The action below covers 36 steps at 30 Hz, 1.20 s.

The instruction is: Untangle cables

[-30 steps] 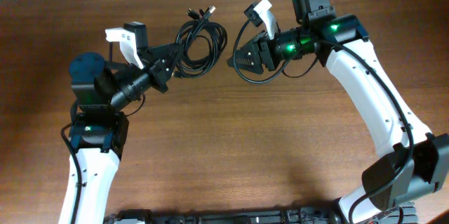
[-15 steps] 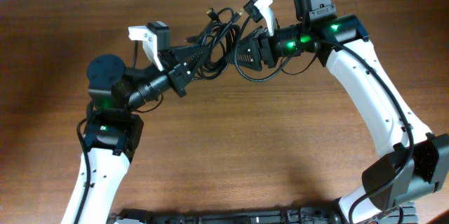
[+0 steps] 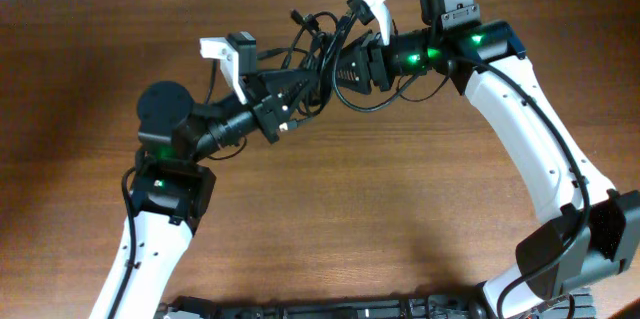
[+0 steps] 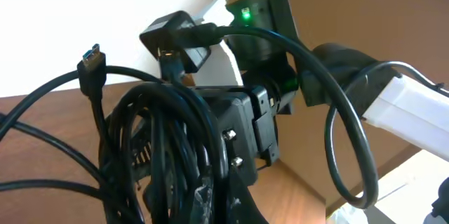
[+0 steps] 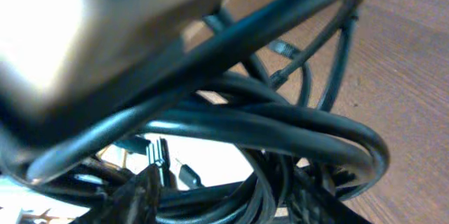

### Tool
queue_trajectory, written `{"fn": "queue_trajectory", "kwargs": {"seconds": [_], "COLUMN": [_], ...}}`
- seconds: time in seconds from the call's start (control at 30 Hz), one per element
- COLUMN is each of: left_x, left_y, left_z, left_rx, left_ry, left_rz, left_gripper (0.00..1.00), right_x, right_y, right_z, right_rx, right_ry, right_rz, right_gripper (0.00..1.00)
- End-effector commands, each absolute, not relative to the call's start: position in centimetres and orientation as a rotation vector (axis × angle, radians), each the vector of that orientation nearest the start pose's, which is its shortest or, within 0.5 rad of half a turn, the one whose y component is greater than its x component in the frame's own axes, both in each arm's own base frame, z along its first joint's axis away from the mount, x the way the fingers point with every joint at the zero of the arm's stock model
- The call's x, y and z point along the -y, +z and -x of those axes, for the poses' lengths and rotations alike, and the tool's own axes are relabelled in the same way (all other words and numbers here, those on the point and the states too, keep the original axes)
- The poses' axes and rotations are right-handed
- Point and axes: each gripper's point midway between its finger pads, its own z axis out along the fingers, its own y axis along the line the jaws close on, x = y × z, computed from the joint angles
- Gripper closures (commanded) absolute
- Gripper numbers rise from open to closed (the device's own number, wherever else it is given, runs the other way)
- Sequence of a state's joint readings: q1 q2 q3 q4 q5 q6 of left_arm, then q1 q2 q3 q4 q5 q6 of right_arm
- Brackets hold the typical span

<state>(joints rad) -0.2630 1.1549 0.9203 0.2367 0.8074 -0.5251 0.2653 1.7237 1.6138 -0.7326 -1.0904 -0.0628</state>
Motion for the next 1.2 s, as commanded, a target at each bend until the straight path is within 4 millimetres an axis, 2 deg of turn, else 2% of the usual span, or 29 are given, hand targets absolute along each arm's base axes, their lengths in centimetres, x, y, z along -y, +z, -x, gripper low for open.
{"fn": "queue_trajectory", "kwargs": {"seconds": [0.0,0.1,0.13,0.17,0.2,0.23,0.4,0.57,0.7,1.0,1.03,1.07,1.17], "left_x": [21.7,21.7,21.7,21.7,21.7,21.6,20.9,19.3,18.4,13.6,13.5,13.5,13.7], "left_y": [36.7,36.8,36.8,36.8,36.8,36.8,36.8,36.8,36.7,34.8,34.8,34.9,34.9], "left_z": [-31.0,-31.0,-31.0,-31.0,-31.0,-31.1,-32.3,-34.2,-34.7,-36.7,-36.6,-36.6,-36.3], "left_rx": [-1.622,-1.620,-1.620,-1.620,-1.620,-1.620,-1.623,-1.626,-1.629,-1.707,-1.707,-1.707,-1.708], "left_ry": [-1.241,-1.238,-1.238,-1.238,-1.238,-1.234,-1.177,-1.085,-1.059,-0.980,-0.986,-0.993,-1.007], "left_rz": [-0.477,-0.475,-0.475,-0.475,-0.475,-0.471,-0.400,-0.288,-0.256,-0.124,-0.130,-0.137,-0.152], "left_gripper": [1.00,1.00,1.00,1.00,1.00,1.00,1.00,1.00,1.00,1.00,1.00,1.00,1.00], "right_x": [-25.9,-26.0,-26.0,-26.1,-26.1,-26.1,-26.1,-26.0,-25.9,-25.9,-25.9,-25.9,-25.9], "right_y": [31.3,31.5,31.5,31.7,31.8,31.8,31.7,31.4,31.3,31.3,31.3,31.3,31.3], "right_z": [-34.8,-34.7,-34.6,-34.4,-34.3,-34.3,-34.2,-33.8,-33.8,-33.9,-33.9,-33.9,-33.9], "right_rx": [-1.983,-1.975,-1.971,-1.961,-1.955,-1.956,-1.969,-1.999,-1.999,-2.001,-2.001,-2.001,-2.001], "right_ry": [1.459,1.474,1.482,1.500,1.509,1.509,1.515,1.531,1.529,1.522,1.522,1.522,1.522], "right_rz": [0.894,0.899,0.901,0.908,0.911,0.910,0.904,0.889,0.893,0.892,0.892,0.892,0.892], "right_gripper": [0.50,0.59,0.65,0.73,0.87,0.96,0.96,0.96,0.96,0.96,0.91,0.79,0.63]}}
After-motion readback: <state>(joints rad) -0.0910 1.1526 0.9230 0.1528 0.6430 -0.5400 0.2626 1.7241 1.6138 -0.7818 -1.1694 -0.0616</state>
